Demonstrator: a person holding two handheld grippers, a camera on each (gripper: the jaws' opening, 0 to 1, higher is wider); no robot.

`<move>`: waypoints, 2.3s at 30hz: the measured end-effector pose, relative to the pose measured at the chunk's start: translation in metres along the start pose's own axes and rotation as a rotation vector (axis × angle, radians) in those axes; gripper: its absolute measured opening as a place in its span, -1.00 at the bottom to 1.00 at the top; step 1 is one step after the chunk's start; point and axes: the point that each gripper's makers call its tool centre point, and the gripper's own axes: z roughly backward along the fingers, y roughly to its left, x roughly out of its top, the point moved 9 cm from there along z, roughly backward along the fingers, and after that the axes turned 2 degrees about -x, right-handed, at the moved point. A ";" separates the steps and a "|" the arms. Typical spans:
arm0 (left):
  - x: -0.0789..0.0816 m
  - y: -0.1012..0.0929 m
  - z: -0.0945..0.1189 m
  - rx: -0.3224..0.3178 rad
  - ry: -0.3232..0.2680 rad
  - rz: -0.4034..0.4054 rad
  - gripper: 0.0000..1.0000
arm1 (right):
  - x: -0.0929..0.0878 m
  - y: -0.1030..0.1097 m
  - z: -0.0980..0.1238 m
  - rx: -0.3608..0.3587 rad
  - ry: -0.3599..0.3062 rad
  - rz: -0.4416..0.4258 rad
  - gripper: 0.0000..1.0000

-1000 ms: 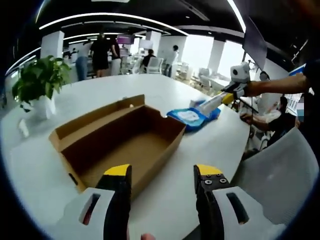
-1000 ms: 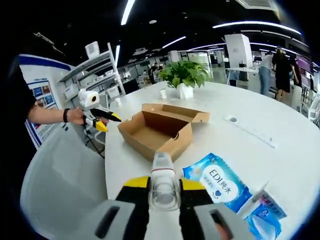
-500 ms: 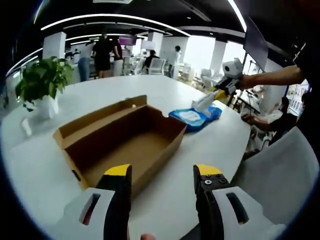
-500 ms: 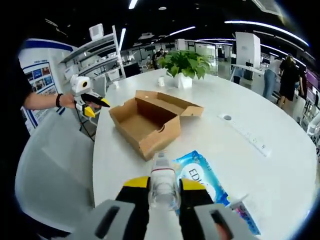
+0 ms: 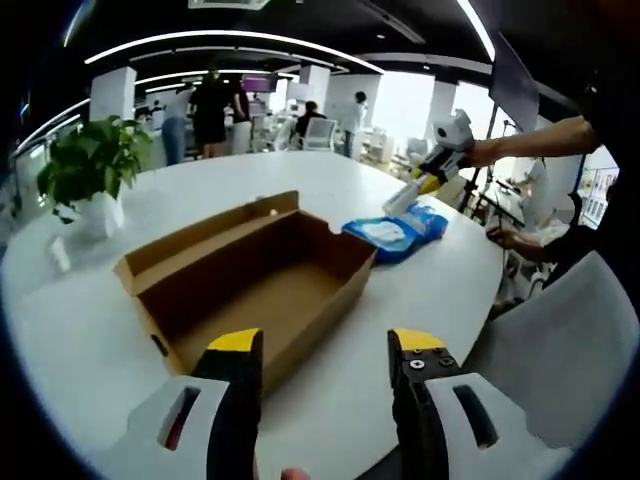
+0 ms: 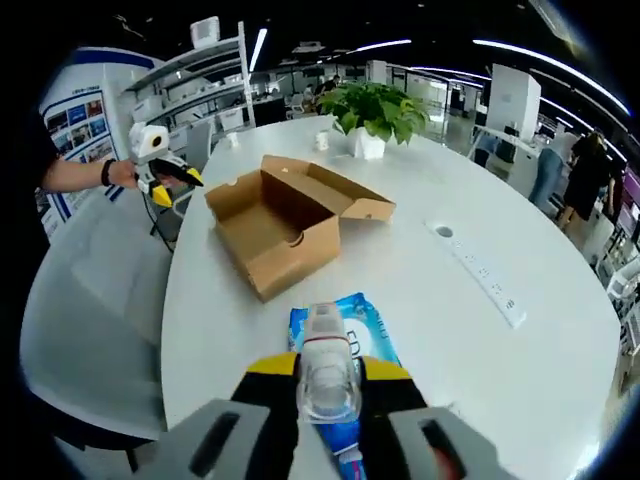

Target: Operate the shoe box by opening the lid, removing the specified soft item, and placing it in the target area until the item is outside and the box remains undamaged.

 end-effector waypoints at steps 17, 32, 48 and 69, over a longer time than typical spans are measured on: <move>-0.008 0.001 0.007 0.019 0.009 0.015 0.02 | 0.006 -0.038 -0.008 -0.009 0.110 0.080 -0.66; -0.013 0.003 0.009 0.028 0.015 0.022 0.02 | 0.000 -0.072 -0.014 -0.028 0.197 0.133 -0.66; -0.015 0.004 0.007 0.034 0.020 0.027 0.02 | -0.006 -0.092 -0.016 -0.045 0.270 0.164 -0.66; -0.022 0.003 0.013 0.042 0.005 0.044 0.03 | -0.013 -0.100 -0.035 -0.036 0.422 0.202 -0.65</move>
